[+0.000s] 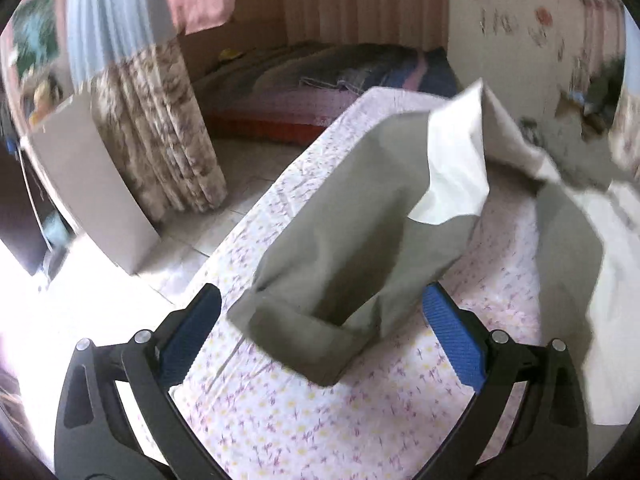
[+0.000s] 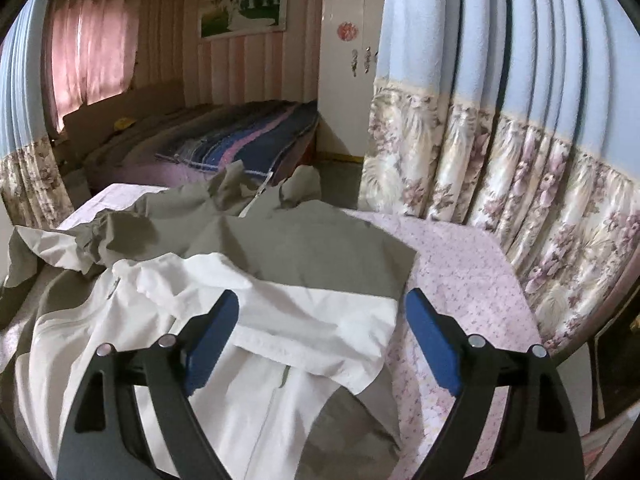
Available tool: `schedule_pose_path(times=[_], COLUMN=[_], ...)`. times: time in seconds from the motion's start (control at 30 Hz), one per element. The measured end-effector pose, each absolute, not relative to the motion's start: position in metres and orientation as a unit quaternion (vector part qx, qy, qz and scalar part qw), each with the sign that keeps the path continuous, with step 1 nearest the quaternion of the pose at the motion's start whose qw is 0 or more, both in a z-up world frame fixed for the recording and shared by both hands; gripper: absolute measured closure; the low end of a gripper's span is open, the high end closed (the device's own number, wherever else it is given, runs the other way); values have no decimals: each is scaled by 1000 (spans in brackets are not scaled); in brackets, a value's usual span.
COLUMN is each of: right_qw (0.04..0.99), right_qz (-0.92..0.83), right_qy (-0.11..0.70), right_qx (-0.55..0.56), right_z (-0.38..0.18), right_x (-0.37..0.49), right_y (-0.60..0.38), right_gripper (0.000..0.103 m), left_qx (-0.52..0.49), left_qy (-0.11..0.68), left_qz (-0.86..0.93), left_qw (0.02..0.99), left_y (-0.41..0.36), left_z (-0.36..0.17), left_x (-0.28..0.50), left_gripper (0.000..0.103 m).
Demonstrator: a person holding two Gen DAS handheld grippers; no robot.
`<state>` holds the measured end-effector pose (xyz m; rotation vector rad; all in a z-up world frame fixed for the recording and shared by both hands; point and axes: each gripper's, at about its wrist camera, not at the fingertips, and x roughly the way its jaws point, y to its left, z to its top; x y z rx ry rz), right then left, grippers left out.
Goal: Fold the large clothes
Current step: 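Grasp the khaki sleeve cuff with the left gripper and lift it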
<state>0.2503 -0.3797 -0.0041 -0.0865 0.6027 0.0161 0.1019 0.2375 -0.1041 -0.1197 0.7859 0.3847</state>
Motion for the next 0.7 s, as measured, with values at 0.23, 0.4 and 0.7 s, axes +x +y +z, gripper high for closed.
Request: schedule_pose_path(times=[0.23,0.4,0.7], right_qw=[949,944,932], right_qz=[29,-11,-71], right_qy=[314,327,354], right_qx=[12,36,37], right_z=[-10,-30,-70], right_x=[225,179,113], right_y=[-397,-404,-410], right_gripper=[17,17,17], left_qx=[-106,-163,-163], left_qy=[394,397,408], left_qz=[201,190,196], left_qw=[891,883,877], left_y=[253,260,267], left_z=[-123,-135,-140], left_x=[91,100,127], left_gripper=[3,13,59])
